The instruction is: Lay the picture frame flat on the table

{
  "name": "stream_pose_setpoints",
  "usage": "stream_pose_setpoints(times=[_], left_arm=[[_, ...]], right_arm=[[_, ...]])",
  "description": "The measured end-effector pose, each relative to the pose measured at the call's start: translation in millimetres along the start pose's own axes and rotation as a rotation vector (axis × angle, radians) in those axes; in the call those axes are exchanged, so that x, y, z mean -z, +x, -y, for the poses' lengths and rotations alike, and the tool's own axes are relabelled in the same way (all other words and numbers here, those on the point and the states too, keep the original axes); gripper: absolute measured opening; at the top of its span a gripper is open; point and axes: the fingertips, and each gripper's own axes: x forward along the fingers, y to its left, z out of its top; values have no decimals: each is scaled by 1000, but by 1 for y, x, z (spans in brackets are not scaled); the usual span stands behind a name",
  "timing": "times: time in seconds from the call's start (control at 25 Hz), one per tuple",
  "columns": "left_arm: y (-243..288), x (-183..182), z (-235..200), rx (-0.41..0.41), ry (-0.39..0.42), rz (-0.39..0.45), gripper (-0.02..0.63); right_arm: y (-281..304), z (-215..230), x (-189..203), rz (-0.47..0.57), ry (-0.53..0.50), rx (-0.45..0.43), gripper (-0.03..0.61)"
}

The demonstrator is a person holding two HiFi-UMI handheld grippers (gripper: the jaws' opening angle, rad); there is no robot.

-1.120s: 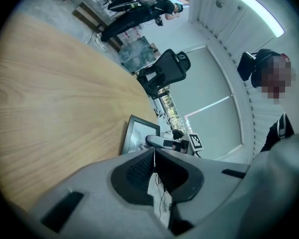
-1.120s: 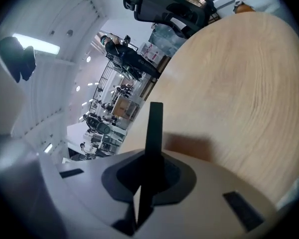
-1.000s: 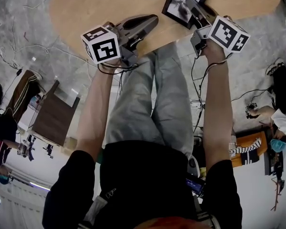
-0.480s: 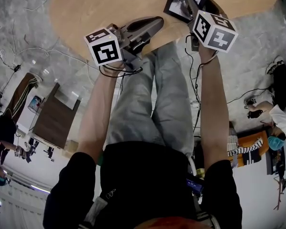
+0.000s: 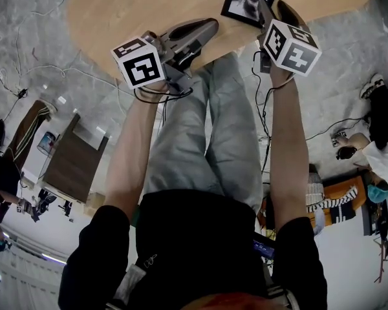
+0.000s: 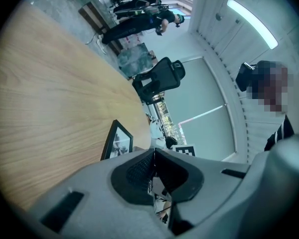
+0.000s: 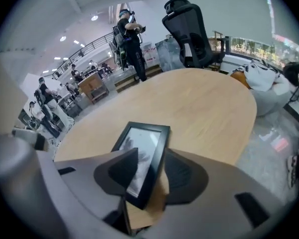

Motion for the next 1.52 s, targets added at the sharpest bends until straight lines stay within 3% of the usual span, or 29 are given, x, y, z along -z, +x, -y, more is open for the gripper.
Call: stream_pose_setpoints(times=[0.08, 0.16, 0.32, 0.44, 0.56, 0.68, 0.88, 1.0, 1.2, 1.52], left_arm=[[-2, -9, 10, -33, 48, 18, 12], [-4, -21, 26, -64, 103, 31, 11], [-5, -69, 72, -136, 257, 96, 11], [-4, -102, 126, -185, 388, 130, 9], [-1, -132, 186, -244, 513, 170, 9], [-10, -169, 244, -289, 613, 269, 9], [-34, -219, 326, -363, 703, 445, 9], [-51, -238, 375, -394, 782, 521, 9], [-65, -247, 422, -437, 927, 558, 9], [-65, -259, 452, -399, 959, 564, 9]], right_arm=[[-21, -2, -10, 60, 43, -15, 68], [-46, -7, -23, 125, 98, -54, 30], [-99, -30, -74, 279, 145, -162, 17], [-143, -54, -116, 347, 85, -213, 15], [-195, -67, -163, 426, 41, -223, 14], [-253, -77, -221, 569, 35, -220, 14], [-338, -118, -302, 730, -149, -208, 12], [-386, -132, -334, 814, -174, -202, 12], [-434, -142, -358, 873, -195, -151, 11], [-465, -142, -368, 893, -245, -67, 11]])
